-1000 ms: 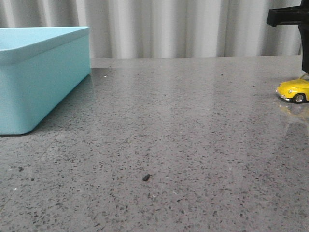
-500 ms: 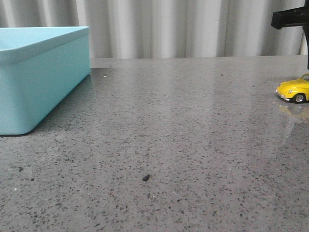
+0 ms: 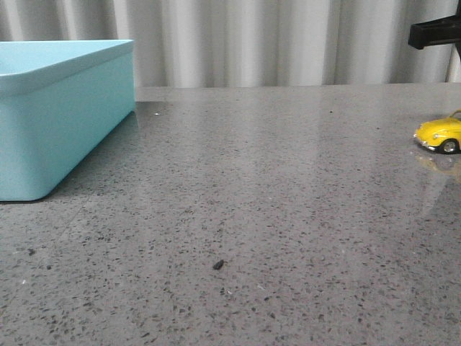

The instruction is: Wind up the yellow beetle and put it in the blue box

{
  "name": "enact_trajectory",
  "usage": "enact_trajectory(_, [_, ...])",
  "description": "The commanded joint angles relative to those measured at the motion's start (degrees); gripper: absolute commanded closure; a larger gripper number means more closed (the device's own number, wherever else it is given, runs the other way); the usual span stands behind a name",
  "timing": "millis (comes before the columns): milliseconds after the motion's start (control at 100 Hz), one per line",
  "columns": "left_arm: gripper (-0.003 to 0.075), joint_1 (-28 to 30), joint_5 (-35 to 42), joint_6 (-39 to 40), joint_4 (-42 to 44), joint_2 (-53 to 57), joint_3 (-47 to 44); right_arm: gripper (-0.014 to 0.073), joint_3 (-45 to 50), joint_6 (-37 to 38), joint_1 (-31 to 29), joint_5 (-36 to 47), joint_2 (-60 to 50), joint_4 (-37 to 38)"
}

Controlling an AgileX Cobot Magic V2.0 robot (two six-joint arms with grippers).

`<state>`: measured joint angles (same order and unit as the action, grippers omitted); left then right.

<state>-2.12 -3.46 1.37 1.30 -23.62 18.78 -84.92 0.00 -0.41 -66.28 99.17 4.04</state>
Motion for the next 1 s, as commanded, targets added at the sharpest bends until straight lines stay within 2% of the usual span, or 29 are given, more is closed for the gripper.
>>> enact_trajectory(0, [0.0741,-0.35,4.64,0.46,-0.01,-0.56,2.13,0.0644,-0.95,0.34,-2.1,1.49,-1.01,0.99])
enact_trajectory(600, [0.0741,-0.35,4.64,0.46,-0.01,-0.56,2.13,0.0644,2.68,0.34,-12.53,4.95,-0.88,3.86])
enact_trajectory(730, [0.0741,-0.35,4.64,0.46,-0.01,-0.56,2.13,0.0644,2.68,0.34,-13.3,5.59,-0.88,3.86])
enact_trajectory(890, [0.0741,-0.35,4.64,0.46,-0.01,-0.56,2.13,0.0644,0.44,-0.53,-12.73,4.98,-3.88,1.51])
enact_trajectory(990, [0.0741,-0.35,4.64,0.46,-0.01,-0.56,2.13,0.0644,-2.74,-2.74,-12.37,2.66,-9.34,-3.34])
